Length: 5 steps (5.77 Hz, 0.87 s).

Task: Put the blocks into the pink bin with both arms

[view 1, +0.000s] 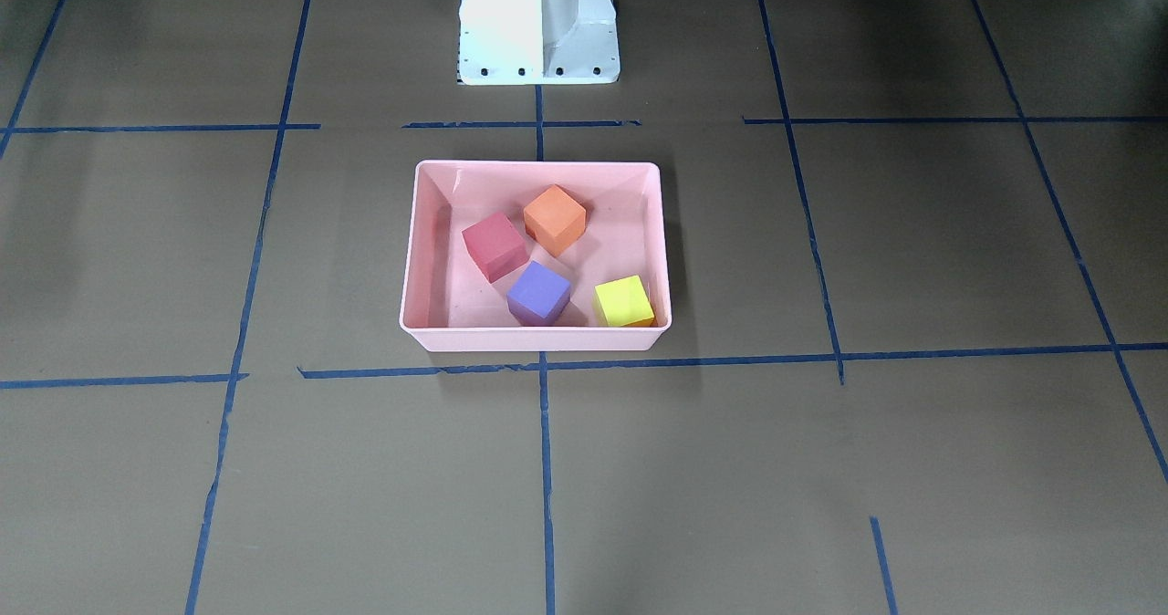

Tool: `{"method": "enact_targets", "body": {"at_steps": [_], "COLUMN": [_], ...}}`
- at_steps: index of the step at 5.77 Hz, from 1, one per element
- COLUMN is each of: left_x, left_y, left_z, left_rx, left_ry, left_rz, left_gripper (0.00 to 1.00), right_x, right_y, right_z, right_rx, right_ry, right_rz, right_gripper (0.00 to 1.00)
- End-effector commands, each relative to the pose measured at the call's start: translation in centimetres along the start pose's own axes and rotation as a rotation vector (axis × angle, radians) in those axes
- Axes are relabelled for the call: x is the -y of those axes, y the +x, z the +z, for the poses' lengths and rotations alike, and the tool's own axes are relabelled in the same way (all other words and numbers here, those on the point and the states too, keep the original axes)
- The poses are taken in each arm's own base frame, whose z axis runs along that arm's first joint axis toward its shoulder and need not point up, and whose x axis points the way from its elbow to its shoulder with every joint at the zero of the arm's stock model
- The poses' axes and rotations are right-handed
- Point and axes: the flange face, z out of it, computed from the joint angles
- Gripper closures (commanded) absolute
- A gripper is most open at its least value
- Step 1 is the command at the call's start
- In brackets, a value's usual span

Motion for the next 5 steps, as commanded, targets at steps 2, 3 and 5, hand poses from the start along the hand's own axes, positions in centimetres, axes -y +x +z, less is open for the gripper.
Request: {"method": "enact_targets", "body": {"at_steps": [2,3,5], "left_x": [0.32,0.45,0.28], "left_y": [-0.32,0.00,0.24], "left_z": [-0.28,-0.57,-0.77], "left_rx": [0.059,0.060,0.053], "left_ry": [-0.001,0.005,0.010], "left_rz": [0.004,0.012,0.020], "left_gripper": [0.00,0.00,0.00], "right_x": [0.00,-0.03,0.02], "right_y": [-0.07,-0.01,-0.15], "right_z": [-0.06,-0.01,-0.11], "right_rx": [0.000,-0.001,0.003], "right_ry": [0.003,0.001,0.004], "right_rz": [-0.002,-0.001,-0.003], "right_gripper": [0.00,0.00,0.00]}}
